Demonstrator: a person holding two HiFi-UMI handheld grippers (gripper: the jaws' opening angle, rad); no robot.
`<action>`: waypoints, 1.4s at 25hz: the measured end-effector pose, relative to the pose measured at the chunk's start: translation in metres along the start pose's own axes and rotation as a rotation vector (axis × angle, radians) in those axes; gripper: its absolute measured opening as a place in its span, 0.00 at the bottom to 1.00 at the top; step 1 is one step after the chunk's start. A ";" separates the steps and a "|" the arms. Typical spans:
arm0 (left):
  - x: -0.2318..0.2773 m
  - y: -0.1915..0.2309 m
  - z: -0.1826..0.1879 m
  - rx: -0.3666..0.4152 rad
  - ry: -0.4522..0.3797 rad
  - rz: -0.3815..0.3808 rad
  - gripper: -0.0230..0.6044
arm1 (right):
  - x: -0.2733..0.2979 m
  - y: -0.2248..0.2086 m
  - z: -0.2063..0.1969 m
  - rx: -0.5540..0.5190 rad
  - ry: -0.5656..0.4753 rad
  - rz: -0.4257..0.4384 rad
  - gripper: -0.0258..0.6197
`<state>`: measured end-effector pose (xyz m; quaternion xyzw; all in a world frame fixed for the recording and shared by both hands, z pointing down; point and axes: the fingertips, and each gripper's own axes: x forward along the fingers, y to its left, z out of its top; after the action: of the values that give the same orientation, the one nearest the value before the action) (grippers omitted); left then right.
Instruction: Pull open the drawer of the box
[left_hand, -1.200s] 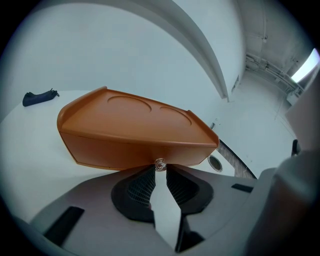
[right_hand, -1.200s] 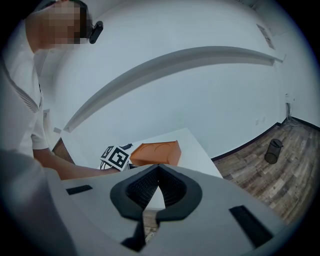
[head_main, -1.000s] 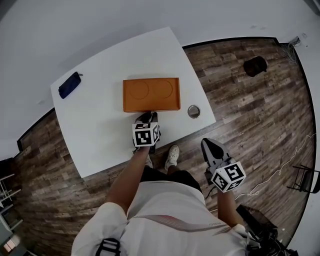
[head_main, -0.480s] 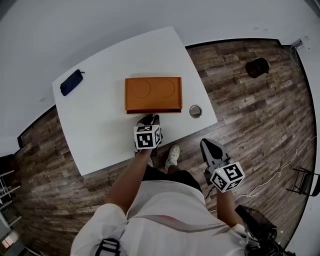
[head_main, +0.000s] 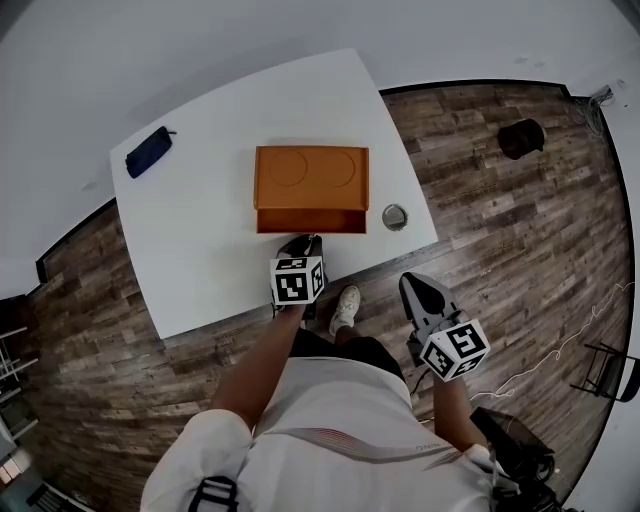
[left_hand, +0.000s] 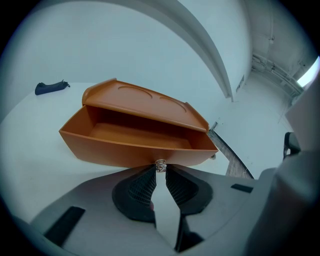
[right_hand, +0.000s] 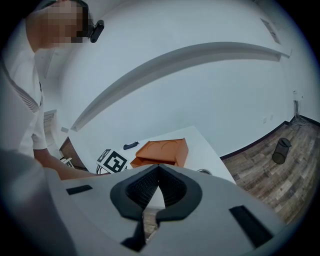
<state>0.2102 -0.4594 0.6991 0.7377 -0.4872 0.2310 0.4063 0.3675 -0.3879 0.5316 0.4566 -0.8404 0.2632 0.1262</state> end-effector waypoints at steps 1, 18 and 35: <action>-0.001 0.000 -0.002 -0.003 -0.001 0.001 0.15 | -0.001 0.001 -0.001 -0.001 0.000 0.003 0.04; -0.026 -0.001 -0.049 -0.030 0.029 0.016 0.15 | -0.010 0.009 -0.006 -0.029 0.002 0.043 0.04; -0.071 0.000 -0.041 -0.027 -0.034 -0.050 0.23 | -0.018 0.011 0.003 -0.036 -0.038 0.086 0.04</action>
<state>0.1830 -0.3880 0.6702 0.7481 -0.4783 0.2016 0.4135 0.3688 -0.3721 0.5171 0.4227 -0.8661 0.2446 0.1069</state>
